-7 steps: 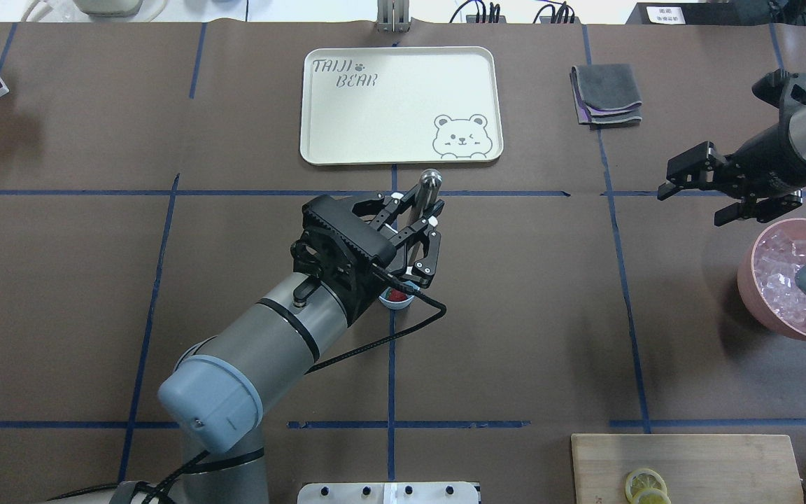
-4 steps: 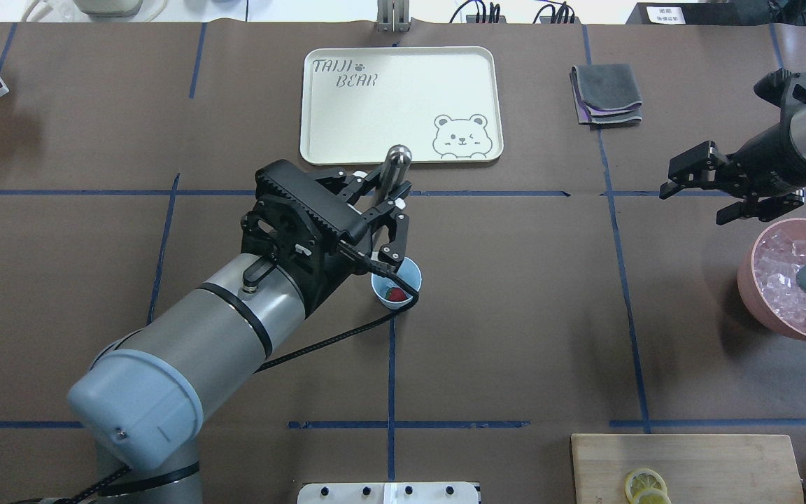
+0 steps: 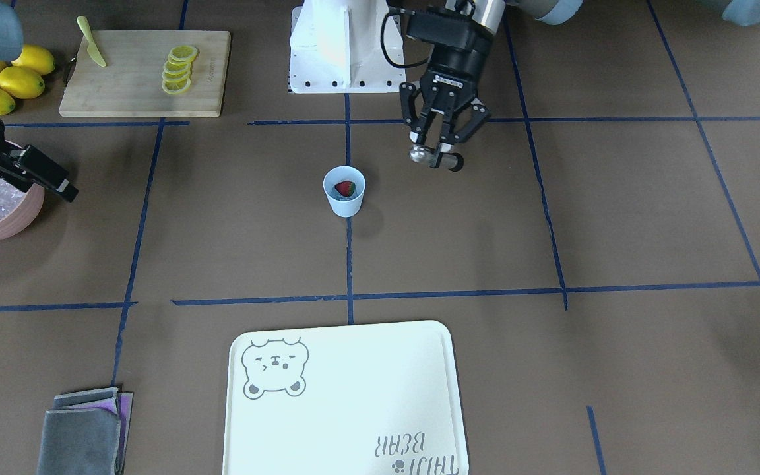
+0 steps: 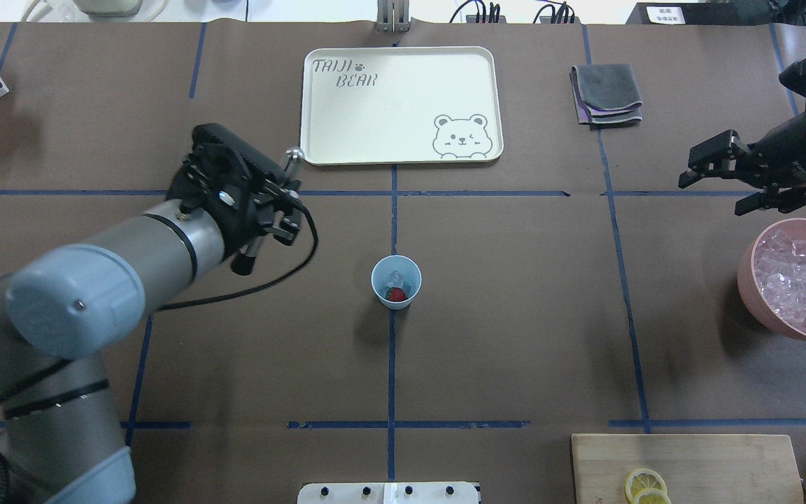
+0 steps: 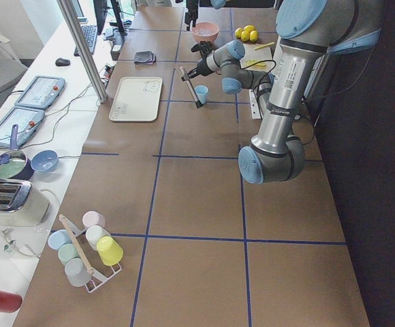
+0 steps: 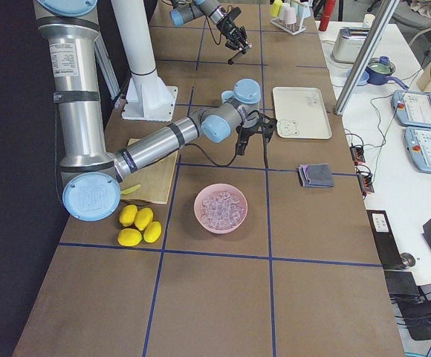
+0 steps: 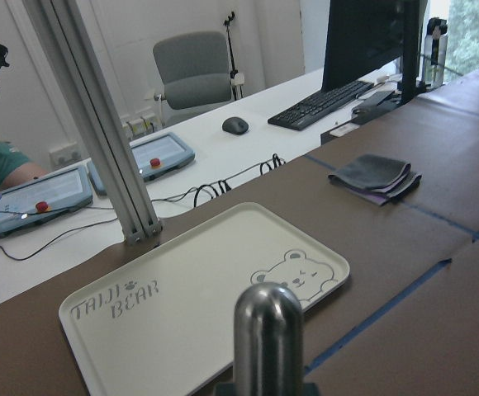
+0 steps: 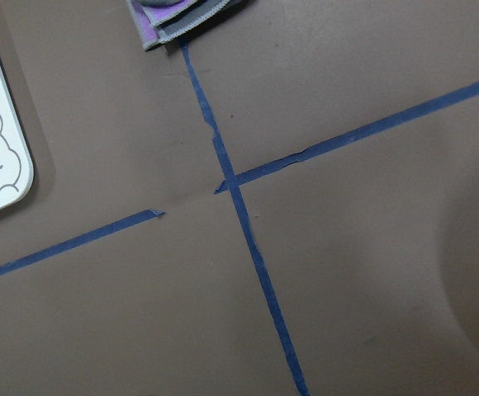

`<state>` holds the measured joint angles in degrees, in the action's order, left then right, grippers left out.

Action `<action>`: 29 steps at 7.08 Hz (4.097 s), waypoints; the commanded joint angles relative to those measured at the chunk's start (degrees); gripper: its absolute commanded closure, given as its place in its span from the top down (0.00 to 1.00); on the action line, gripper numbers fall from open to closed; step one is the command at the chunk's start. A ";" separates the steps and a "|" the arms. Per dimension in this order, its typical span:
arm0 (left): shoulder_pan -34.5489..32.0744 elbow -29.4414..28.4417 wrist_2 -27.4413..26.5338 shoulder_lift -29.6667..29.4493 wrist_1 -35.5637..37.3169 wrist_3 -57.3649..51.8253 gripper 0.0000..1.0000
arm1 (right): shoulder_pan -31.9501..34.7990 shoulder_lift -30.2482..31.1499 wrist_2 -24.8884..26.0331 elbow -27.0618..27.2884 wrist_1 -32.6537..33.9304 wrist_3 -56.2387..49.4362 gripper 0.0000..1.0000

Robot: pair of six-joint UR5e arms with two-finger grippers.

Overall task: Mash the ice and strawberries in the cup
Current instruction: 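Lift the muddler out of the cup and draw the left arm back, then lay the muddler down on the table with the left gripper while the right arm withdraws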

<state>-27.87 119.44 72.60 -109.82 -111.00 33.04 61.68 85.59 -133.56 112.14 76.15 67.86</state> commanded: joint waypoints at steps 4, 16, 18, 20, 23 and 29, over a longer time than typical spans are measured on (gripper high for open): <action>-28.98 -6.12 47.34 17.08 13.65 8.10 0.02 | 3.08 4.31 -0.29 -0.07 -0.21 -8.24 1.00; -34.80 -33.21 49.39 19.04 8.87 -6.67 0.00 | 5.90 6.96 -0.82 0.45 -0.30 -14.34 1.00; -34.71 -34.01 49.48 18.77 8.78 -6.67 0.00 | 5.90 6.96 -0.82 0.45 -0.30 -14.34 1.00; -34.71 -34.27 49.48 18.59 8.60 -6.67 0.01 | 5.90 7.05 -0.91 0.45 -0.30 -14.42 1.00; -34.62 -37.52 49.39 18.25 4.30 -6.32 0.14 | 5.90 7.05 -0.91 0.54 -0.30 -14.33 1.00; -34.79 -36.39 49.65 18.42 4.21 -6.49 0.82 | 5.90 6.96 -0.91 0.63 -0.21 -14.16 1.00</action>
<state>-62.59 82.50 122.12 -91.54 -106.78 26.72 67.59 92.55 -134.47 112.79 75.91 53.69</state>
